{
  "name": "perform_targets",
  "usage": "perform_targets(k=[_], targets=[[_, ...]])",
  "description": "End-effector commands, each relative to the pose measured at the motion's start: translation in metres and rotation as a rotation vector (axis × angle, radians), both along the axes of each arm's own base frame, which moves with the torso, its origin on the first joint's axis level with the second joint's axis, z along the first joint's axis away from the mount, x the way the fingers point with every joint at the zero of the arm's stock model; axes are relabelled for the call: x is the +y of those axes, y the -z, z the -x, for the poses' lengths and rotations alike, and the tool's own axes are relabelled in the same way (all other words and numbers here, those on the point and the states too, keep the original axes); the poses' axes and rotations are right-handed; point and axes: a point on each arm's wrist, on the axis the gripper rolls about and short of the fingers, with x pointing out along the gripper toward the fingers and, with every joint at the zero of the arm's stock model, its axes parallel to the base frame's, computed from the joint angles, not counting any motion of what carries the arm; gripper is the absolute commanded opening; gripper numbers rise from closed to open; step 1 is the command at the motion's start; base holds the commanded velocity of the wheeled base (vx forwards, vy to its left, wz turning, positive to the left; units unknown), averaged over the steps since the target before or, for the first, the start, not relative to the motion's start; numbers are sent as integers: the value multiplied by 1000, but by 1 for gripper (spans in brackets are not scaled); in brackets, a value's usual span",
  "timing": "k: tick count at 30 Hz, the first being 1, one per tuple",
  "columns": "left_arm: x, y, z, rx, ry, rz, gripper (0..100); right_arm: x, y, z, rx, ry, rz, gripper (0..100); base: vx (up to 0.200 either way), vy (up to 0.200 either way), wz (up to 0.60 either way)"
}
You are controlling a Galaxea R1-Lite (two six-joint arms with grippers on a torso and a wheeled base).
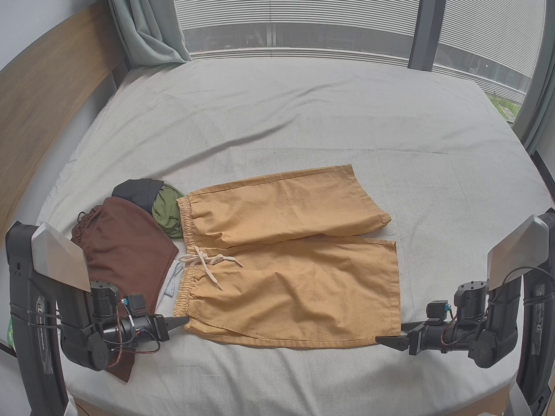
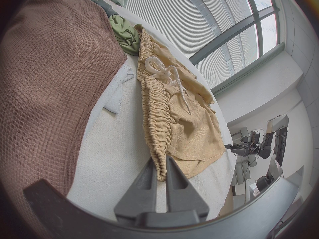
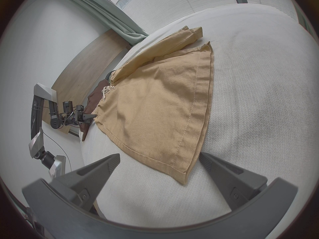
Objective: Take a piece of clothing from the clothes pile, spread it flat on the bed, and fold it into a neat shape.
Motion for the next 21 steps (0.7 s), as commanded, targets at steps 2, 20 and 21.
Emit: perform_targets(k=[2, 20, 21], targets=[[0, 2, 0, 6, 1, 1, 0, 2, -1, -4, -16, -18, -17, 100, 0, 0, 0], [0, 2, -1, 1, 2, 2, 0, 2, 1, -5, -13, -22, -20, 100, 0, 0, 0], [0, 2, -1, 0, 1, 2, 0, 1, 1, -4, -10, -20, -16, 100, 0, 0, 0]])
